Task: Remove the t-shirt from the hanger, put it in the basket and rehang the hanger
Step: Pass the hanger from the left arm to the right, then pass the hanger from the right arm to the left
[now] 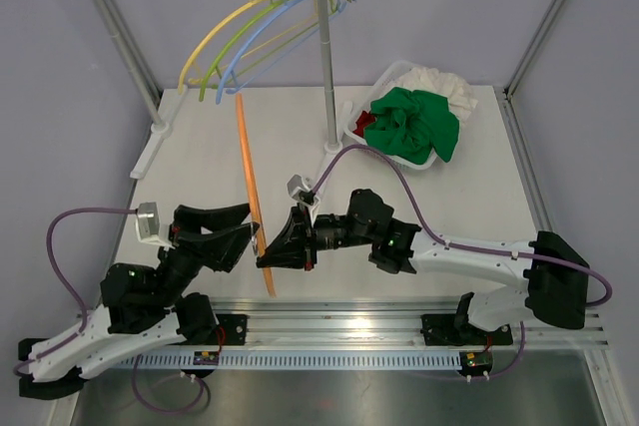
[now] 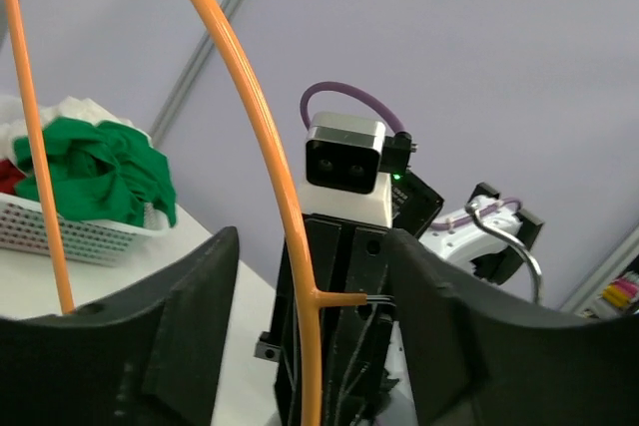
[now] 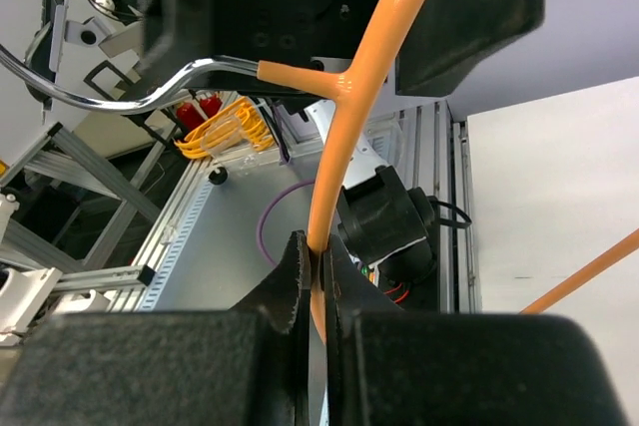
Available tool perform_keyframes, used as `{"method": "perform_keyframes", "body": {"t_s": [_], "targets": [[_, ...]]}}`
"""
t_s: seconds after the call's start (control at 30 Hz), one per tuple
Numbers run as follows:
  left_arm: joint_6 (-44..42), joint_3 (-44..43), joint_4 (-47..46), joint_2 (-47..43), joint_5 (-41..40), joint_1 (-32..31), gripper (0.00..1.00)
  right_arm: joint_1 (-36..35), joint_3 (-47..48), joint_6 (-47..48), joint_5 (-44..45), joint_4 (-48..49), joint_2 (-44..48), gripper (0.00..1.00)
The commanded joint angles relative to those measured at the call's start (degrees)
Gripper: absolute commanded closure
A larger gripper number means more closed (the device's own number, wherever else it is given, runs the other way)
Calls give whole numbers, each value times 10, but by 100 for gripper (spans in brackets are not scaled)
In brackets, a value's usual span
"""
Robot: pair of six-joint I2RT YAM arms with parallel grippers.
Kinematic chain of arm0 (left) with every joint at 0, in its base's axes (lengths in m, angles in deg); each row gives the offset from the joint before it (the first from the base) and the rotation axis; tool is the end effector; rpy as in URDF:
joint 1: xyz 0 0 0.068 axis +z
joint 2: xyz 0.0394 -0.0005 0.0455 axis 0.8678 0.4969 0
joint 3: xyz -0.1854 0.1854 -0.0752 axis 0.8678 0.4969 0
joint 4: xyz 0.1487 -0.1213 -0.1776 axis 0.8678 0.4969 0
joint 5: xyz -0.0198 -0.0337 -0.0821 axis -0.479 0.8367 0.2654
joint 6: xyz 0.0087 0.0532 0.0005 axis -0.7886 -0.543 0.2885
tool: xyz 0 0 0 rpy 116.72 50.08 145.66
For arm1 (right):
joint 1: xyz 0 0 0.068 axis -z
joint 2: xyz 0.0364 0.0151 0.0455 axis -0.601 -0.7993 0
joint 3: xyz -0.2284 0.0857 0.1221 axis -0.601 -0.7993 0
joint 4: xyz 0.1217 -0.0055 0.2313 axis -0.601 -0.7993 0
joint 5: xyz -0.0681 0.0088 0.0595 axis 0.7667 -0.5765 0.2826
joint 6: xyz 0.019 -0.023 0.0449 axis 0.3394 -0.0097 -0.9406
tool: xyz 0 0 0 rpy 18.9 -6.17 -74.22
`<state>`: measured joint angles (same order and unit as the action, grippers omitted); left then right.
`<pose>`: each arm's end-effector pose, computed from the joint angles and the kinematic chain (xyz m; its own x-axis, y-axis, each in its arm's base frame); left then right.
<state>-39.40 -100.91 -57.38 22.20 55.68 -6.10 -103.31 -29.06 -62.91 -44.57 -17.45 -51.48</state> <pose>0.0334 -0.0503 0.3356 -0.2090 -0.7112 -0.6713 0.7746 0.2986 -0.5575 0.1092 0.2983 0.3266 -0.3628 0.0533 -0.9303 -0.9161 -0.2034 0.3456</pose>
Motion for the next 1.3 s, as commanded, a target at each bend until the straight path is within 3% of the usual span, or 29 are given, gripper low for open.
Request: {"method": "perform_keyframes", "body": {"t_s": [0.0, 0.1, 0.3, 0.43, 0.6, 0.97, 1.27], "targets": [[-25, -33, -6, -7, 8, 1, 29, -4, 47, -14, 18, -3, 44, 100], [-43, -70, 43, -9, 15, 1, 24, -3, 58, -10, 29, -39, 59, 100], [-60, -52, 52, -36, 8, 1, 15, -3, 76, -21, 57, -64, 70, 100], [-86, -43, 38, -50, 23, 0, 1, -3, 101, -36, 96, -97, 70, 100], [-127, -52, 36, -8, 35, 1, 1, -3, 117, -57, 179, -117, 63, 100], [-198, -60, 20, 55, -44, 0, 1, -8, 136, -59, 395, -202, 46, 100], [-231, -61, -19, 110, -89, 1, 7, -26, 100, -57, 437, -198, 62, 100]]}}
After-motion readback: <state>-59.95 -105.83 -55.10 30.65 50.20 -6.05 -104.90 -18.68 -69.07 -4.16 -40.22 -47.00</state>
